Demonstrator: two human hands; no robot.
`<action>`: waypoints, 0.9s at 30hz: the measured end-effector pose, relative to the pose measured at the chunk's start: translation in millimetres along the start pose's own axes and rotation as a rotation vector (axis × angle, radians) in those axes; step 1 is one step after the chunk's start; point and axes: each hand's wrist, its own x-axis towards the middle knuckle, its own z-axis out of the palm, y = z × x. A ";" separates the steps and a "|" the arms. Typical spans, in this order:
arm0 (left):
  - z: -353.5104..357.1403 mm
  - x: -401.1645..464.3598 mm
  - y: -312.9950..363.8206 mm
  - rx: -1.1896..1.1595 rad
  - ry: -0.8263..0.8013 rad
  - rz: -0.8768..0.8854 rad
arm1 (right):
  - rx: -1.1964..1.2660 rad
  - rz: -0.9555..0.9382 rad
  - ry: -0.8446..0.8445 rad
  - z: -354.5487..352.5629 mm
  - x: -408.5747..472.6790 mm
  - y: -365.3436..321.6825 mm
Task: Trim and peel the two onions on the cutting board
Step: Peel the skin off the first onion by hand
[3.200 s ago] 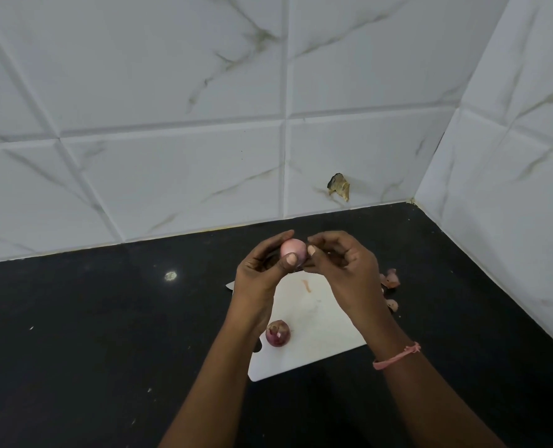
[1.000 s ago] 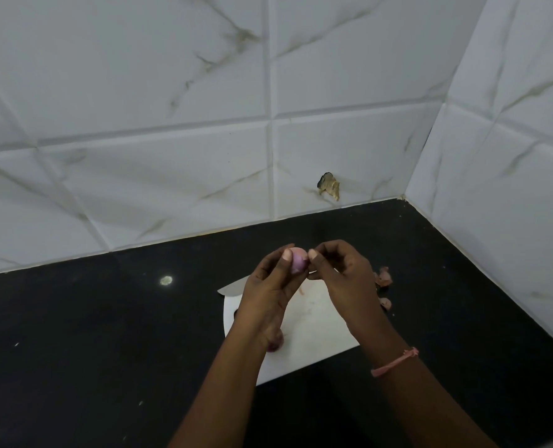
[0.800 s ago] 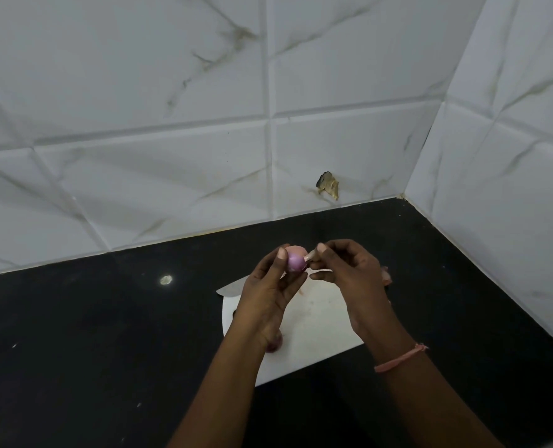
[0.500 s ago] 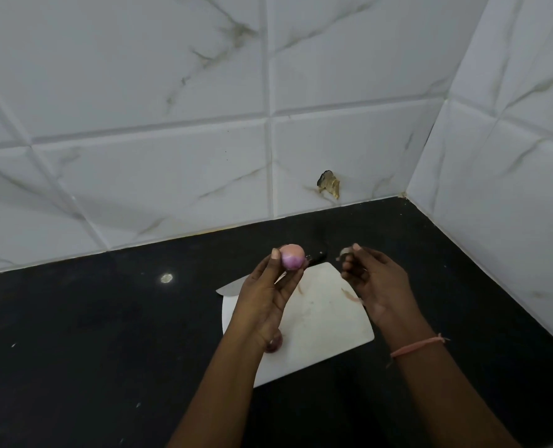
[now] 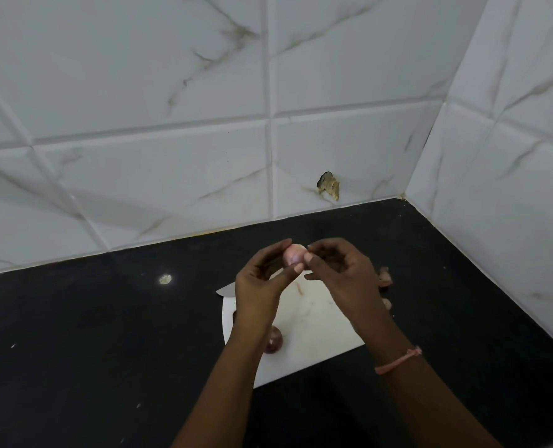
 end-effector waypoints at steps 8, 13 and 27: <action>1.8 -1.0 6.0 0.135 -0.034 0.092 | -0.110 -0.081 0.100 2.8 -4.0 -6.3; 0.7 -1.3 7.9 0.140 -0.042 0.127 | -0.122 -0.131 0.129 -0.8 -4.3 -11.1; -1.5 -4.1 13.0 0.156 -0.040 0.133 | -0.142 -0.260 0.047 -1.9 -8.1 -16.7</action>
